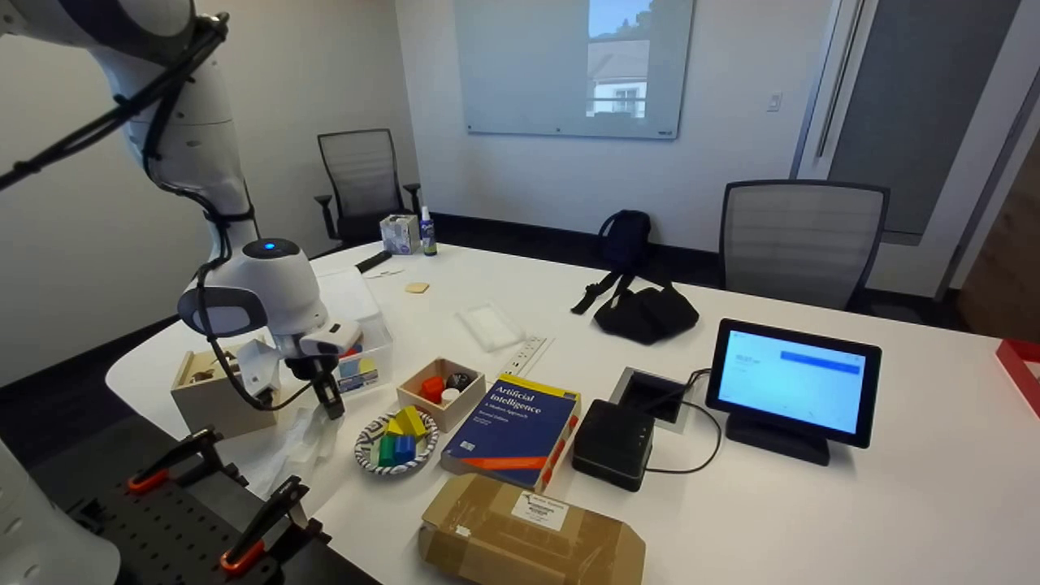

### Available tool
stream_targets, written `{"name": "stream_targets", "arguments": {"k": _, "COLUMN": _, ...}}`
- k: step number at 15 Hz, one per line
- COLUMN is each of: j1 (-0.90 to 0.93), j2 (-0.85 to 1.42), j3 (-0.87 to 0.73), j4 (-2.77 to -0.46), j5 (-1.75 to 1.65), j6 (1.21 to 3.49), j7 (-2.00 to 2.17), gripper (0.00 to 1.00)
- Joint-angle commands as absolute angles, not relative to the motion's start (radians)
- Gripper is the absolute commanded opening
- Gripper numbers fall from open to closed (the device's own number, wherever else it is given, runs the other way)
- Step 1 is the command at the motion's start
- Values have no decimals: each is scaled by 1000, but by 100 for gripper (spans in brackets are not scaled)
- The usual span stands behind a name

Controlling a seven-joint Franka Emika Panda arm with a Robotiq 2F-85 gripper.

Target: Use the paper towel to clean the table

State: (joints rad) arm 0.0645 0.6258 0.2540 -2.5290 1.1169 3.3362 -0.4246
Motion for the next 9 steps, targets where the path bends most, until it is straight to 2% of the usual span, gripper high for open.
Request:
{"name": "stream_targets", "arguments": {"k": 1, "j1": 118, "j2": 627, "j3": 219, "j4": -2513, "j5": 1143, "j6": 3431, "j7": -402, "gripper": 1}}
{"name": "stream_targets", "arguments": {"k": 3, "j1": 137, "j2": 657, "j3": 197, "j4": -2477, "j5": 1139, "j6": 3471, "j7": -407, "gripper": 1}}
{"name": "stream_targets", "arguments": {"k": 4, "j1": 209, "j2": 652, "j3": 110, "j4": -2494, "j5": 986, "j6": 3450, "j7": -248, "gripper": 1}}
{"name": "stream_targets", "arguments": {"k": 9, "j1": 297, "j2": 758, "j3": -24, "j4": -2381, "j5": 756, "j6": 3429, "j7": -38, "gripper": 1}}
